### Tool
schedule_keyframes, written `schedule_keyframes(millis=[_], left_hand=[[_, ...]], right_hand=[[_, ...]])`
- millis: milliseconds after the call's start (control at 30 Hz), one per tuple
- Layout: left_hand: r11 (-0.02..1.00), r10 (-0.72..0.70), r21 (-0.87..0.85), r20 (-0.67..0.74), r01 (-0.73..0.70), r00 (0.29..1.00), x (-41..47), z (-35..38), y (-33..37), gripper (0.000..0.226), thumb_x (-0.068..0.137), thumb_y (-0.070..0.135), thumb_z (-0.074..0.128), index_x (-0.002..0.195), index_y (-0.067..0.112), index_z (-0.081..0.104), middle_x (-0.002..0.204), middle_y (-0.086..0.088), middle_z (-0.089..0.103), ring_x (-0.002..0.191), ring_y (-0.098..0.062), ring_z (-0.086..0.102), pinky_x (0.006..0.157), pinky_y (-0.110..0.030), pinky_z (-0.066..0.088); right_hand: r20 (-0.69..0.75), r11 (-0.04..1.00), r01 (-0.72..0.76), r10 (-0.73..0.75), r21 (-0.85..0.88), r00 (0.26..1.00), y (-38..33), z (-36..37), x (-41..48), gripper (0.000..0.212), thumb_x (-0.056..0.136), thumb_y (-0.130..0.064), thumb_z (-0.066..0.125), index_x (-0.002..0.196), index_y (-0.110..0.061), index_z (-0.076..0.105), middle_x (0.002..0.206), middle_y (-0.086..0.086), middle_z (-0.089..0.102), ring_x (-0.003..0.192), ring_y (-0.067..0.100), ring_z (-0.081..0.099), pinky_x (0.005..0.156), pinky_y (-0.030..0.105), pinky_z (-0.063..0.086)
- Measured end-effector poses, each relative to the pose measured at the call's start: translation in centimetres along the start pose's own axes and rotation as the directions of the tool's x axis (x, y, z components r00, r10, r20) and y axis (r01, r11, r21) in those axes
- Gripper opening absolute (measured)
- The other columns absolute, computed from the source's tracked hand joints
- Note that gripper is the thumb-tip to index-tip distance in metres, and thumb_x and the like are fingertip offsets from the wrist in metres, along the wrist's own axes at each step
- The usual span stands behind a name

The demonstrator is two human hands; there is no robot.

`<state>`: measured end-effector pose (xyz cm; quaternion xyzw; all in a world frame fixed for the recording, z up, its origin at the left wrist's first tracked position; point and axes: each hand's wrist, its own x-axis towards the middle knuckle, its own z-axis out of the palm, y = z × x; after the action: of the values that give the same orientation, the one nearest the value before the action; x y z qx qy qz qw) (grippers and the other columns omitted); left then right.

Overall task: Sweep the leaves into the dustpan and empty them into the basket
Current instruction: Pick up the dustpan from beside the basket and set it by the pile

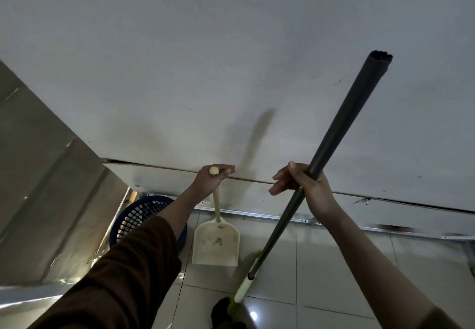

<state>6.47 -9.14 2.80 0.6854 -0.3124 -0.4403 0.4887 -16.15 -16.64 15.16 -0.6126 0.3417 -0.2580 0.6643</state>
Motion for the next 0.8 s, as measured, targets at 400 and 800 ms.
schedule_keyframes(millis=[400,800], left_hand=[[0.996,0.036,0.084,-0.084,-0.029,0.996,-6.6,0.3,-0.6,0.019,0.092,0.033,0.059,0.101,0.025,0.074,0.083,0.003,0.076,0.092,-0.002,0.069,0.086,-0.021,0.048],[0.994,0.05,0.107,-0.433,-0.004,0.9,-18.7,2.1,-0.7,0.032,0.092,0.043,0.055,0.097,0.019,0.075,0.074,0.002,0.075,0.08,0.0,0.069,0.081,-0.011,0.047]], right_hand=[[0.09,1.0,-0.009,0.008,0.011,0.996,-1.4,-0.8,-3.8,0.043,0.092,-0.038,0.05,0.077,-0.003,0.071,0.071,0.024,0.072,0.056,0.038,0.069,0.059,0.034,0.059],[0.455,0.989,0.148,-0.138,0.013,0.88,-6.2,-0.8,-10.1,0.04,0.091,-0.036,0.049,0.078,-0.007,0.072,0.073,0.024,0.072,0.06,0.042,0.067,0.062,0.039,0.059]])
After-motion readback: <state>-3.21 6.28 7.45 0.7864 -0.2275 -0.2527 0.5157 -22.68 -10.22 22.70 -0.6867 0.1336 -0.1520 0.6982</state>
